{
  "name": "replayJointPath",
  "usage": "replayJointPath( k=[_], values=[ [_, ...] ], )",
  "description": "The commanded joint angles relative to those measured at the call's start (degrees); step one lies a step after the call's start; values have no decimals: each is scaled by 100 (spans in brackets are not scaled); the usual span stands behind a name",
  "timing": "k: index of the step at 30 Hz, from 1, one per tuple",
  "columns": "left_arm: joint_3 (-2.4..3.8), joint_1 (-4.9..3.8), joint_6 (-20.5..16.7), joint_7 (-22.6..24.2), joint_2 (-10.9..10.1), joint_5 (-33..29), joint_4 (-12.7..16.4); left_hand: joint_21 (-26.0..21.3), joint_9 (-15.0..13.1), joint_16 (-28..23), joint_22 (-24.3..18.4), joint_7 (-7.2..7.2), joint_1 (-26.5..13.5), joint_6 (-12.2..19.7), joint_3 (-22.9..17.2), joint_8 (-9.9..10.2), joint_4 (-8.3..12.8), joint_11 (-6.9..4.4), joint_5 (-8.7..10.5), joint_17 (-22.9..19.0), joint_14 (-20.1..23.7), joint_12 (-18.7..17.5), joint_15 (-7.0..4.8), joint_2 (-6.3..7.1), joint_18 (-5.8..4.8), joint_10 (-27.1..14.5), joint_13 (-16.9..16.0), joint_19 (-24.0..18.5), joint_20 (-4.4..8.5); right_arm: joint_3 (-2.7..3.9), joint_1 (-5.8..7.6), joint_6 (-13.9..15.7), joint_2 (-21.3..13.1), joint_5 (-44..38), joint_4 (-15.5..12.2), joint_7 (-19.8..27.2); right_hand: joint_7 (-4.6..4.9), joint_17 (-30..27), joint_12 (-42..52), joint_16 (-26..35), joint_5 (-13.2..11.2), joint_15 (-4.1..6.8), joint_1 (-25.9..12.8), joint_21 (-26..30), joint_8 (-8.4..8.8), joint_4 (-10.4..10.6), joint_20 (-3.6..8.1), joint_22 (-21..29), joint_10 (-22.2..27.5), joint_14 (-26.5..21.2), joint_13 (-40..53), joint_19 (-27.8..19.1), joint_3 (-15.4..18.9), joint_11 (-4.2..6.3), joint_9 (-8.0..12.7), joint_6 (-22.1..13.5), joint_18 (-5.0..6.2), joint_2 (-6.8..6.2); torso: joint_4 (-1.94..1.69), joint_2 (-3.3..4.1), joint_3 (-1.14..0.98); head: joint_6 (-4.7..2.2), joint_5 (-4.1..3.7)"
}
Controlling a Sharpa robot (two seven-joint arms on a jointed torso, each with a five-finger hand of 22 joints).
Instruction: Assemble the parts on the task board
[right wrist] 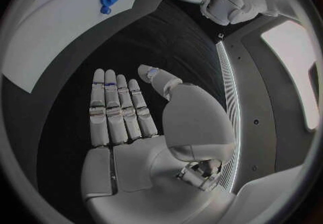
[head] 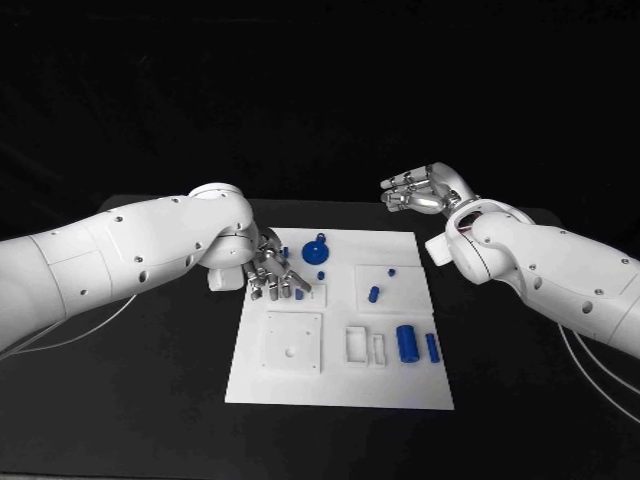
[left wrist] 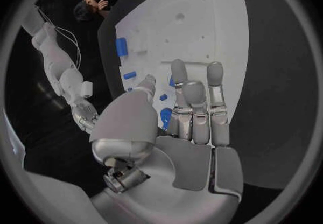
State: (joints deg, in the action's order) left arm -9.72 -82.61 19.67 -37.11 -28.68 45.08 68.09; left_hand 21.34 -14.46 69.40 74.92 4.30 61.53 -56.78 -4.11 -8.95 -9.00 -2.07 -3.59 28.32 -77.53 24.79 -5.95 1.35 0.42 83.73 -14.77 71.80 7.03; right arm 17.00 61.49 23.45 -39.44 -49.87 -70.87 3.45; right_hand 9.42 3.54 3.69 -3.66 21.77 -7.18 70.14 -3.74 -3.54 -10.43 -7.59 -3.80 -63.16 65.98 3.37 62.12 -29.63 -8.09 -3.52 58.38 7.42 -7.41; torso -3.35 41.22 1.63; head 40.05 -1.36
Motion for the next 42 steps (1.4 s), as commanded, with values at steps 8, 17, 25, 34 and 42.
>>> replayJointPath(
  k=[8, 17, 25, 34, 42],
  values=[
    [-68, -23, -1574, 63, -472, 561, 924, -177, -432, -132, 109, 0, 284, 1931, 391, -3302, 296, 29, -830, 8, -116, 101, 20, -287, 82, -167, -50, 169, -16, 2, -90, 48, -109, 9, -75, 57, -29, -6, -16, 18, 178, -9, -85, -11, 0, -11, 15, 6, 43, -24, -7, -29, 231, 9, -2, -7, 24, 7, 6, 2, -6, -32, 16],
    [-335, 14, -2068, 54, -648, 868, 1303, -116, 15, -75, 114, -124, 288, 2826, 141, -5421, -295, -41, -845, 88, -221, 319, -22, -123, 84, -157, -113, 266, 27, 2, -143, 57, -161, 15, -100, 60, -28, -7, -15, 19, 196, -13, -74, -9, 1, -34, 9, 7, 59, -40, -7, -47, 269, 5, -1, -17, 21, 19, 17, 4, -12, -41, 40],
    [-400, 164, -2480, 234, -693, 1212, 1419, -47, 142, -57, 112, -223, 383, 2347, 88, -5375, -308, -99, -799, 123, -249, 342, -59, 3, 59, -126, -121, 274, 64, 2, -167, 60, -197, 18, -134, 55, -25, -7, -16, 19, 211, -15, -74, -9, 2, -38, 7, 7, 64, -46, -7, -55, 270, 3, -1, -28, 21, 23, 23, 18, -18, -44, 27],
    [-408, 278, -2668, 357, -728, 1359, 1543, -10, -158, -90, 110, -242, 362, 1692, -150, -4470, -587, -94, -726, 130, -250, 321, -59, 369, 58, -135, -135, 255, 67, 2, -188, 72, -221, 19, -163, 49, -21, -7, -16, 19, 230, -20, -76, -9, 3, -48, 1, 8, 78, -62, -7, -70, 273, -1, 0, -55, 22, 29, 17, 13, -15, -45, 2],
    [-409, 363, -2755, 365, -741, 1604, 1631, -10, -394, -117, 110, -194, 256, 1729, -260, -4131, -713, -70, -726, 121, -256, 323, -41, 376, 75, -154, -146, 257, 50, 2, -206, 76, -241, 19, -186, 44, -20, -7, -15, 19, 232, -23, -75, -8, 3, -50, -1, 8, 82, -66, -7, -76, 275, -3, 0, -64, 22, 30, 12, 13, -15, -67, -9]
  ],
)
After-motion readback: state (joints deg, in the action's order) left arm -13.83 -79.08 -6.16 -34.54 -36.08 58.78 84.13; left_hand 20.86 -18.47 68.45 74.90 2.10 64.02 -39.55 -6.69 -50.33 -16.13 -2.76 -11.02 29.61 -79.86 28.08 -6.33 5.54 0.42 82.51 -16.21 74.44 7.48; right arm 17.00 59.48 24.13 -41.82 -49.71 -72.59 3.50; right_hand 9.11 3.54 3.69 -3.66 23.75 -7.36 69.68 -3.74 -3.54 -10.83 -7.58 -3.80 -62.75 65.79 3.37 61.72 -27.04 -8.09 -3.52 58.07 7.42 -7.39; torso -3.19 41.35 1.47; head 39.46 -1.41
